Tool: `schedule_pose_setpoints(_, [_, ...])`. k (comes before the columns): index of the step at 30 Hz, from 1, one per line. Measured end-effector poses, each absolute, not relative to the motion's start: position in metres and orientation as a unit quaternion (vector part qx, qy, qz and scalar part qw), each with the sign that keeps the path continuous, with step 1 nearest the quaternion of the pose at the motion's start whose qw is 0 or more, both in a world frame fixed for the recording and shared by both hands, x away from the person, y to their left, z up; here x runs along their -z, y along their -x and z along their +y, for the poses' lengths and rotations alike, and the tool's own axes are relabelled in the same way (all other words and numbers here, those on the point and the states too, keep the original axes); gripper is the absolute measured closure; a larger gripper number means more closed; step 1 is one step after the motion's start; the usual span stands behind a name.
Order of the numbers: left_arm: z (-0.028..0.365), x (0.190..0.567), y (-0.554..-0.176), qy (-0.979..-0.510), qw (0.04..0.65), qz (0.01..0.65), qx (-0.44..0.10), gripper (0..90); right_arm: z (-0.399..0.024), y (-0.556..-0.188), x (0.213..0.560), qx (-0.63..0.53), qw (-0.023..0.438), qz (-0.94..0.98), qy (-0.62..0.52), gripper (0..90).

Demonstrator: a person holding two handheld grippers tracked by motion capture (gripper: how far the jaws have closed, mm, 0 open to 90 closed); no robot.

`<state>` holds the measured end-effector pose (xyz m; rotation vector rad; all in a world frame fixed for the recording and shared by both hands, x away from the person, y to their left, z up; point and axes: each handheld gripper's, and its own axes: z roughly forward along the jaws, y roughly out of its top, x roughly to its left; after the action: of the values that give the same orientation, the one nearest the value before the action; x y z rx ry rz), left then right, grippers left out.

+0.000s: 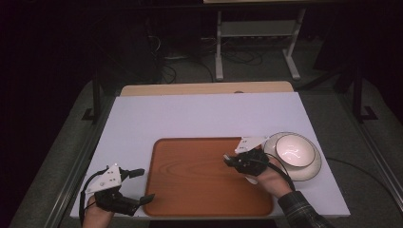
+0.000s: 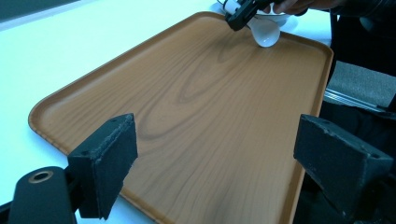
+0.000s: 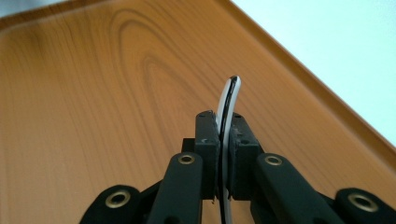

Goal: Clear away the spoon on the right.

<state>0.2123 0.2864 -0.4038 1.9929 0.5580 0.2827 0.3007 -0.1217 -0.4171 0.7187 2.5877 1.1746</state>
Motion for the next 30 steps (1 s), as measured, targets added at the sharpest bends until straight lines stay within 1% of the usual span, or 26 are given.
schedule_pose_setpoints(6, [0.286, 0.404, -0.212, -0.825, 0.502, 0.230, -0.116, 13.1, -0.111, -0.307, 0.426, -0.377, 0.093, 0.891, -0.237, 83.6])
schedule_pose_setpoints(20, [0.286, 0.404, -0.212, -0.826, 0.502, 0.230, -0.115, 13.1, -0.099, -0.317, 0.440, -0.344, 0.071, 0.907, -0.233, 78.2])
schedule_pose_setpoints(30, [0.286, 0.404, -0.212, -0.826, 0.502, 0.229, -0.115, 13.1, -0.097, -0.318, 0.444, -0.331, 0.071, 0.914, -0.225, 75.9])
